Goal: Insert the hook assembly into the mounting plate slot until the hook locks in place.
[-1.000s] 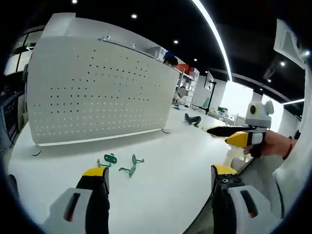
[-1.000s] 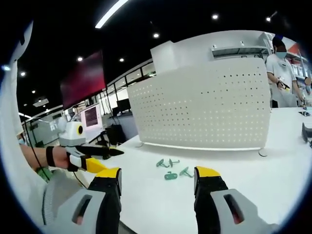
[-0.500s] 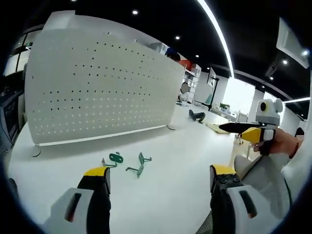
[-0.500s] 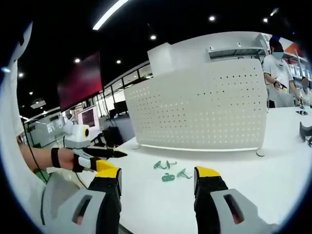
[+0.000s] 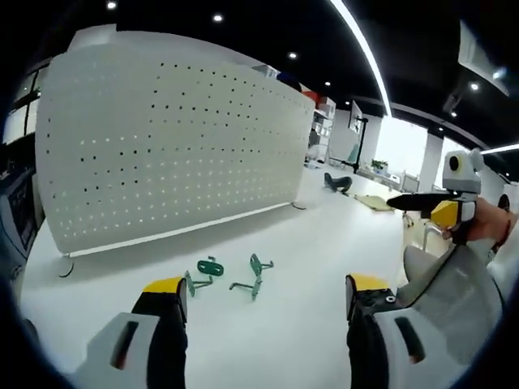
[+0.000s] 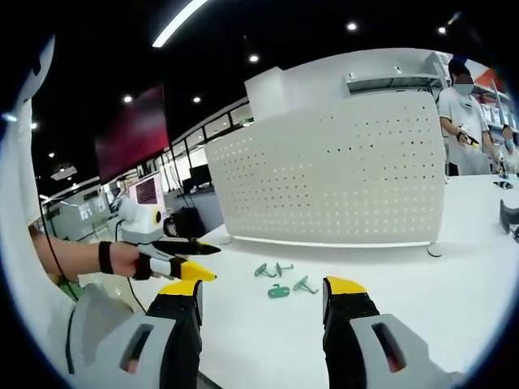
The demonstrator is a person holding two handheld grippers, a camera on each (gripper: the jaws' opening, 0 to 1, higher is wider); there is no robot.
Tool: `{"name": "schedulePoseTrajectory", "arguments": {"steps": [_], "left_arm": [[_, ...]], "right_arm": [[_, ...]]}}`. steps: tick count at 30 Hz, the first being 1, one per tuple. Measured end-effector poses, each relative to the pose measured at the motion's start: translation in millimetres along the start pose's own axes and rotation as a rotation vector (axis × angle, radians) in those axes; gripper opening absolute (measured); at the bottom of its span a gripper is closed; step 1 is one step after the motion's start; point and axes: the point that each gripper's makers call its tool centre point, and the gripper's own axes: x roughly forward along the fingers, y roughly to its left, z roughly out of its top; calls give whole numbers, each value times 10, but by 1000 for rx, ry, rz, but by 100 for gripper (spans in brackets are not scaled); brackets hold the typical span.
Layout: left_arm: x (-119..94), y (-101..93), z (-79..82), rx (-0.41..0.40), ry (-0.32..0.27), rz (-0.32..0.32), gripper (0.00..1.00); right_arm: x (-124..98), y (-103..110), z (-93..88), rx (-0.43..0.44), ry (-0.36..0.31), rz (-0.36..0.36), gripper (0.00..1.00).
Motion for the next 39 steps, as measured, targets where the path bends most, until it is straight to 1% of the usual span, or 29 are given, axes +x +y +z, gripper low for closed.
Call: {"name": "schedulePoseTrajectory", "arguments": {"steps": [2, 3, 6, 8, 12, 14, 20, 21, 23, 24, 27, 35, 37, 39], "left_arm": [[31, 41, -20, 3, 11, 16, 82], [54, 64, -31, 19, 23, 26, 82], [103, 84, -32, 22, 28, 33, 83], [124, 121, -63, 53, 54, 51, 81], [171, 164, -64, 42, 59, 59, 80], [192, 185, -81, 46, 73, 61, 79], [222, 345, -155, 42, 119, 105, 74], [230, 353, -167, 44, 121, 103, 74], [244, 364, -237, 66, 155, 98, 74], [259, 376, -259, 69, 162, 101, 74], [280, 411, -294, 53, 163, 106, 71], [366, 503, -422, 26, 215, 131, 65], [395, 520, -444, 10, 222, 128, 65], [413, 536, -460, 13, 232, 129, 64]], "right_arm": [[4, -7, 19, 3, -9, 6, 61], [6, -13, 31, 8, -14, 9, 61], [23, -18, 16, 0, 1, 10, 61], [32, -13, 18, 0, -1, 14, 61], [59, -4, -10, -3, 9, 21, 61], [66, -3, -10, 0, 7, 23, 61], [86, -12, -21, 8, 7, 23, 61], [88, -11, -25, 8, 10, 24, 61], [95, -13, -29, 12, 9, 26, 61], [98, -15, -35, 12, 12, 26, 61], [108, -34, -48, 7, 19, 28, 60], [112, -75, -26, 21, 9, 26, 60], [117, -81, -39, 21, 14, 27, 60], [118, -78, -41, 21, 15, 30, 60]]}}
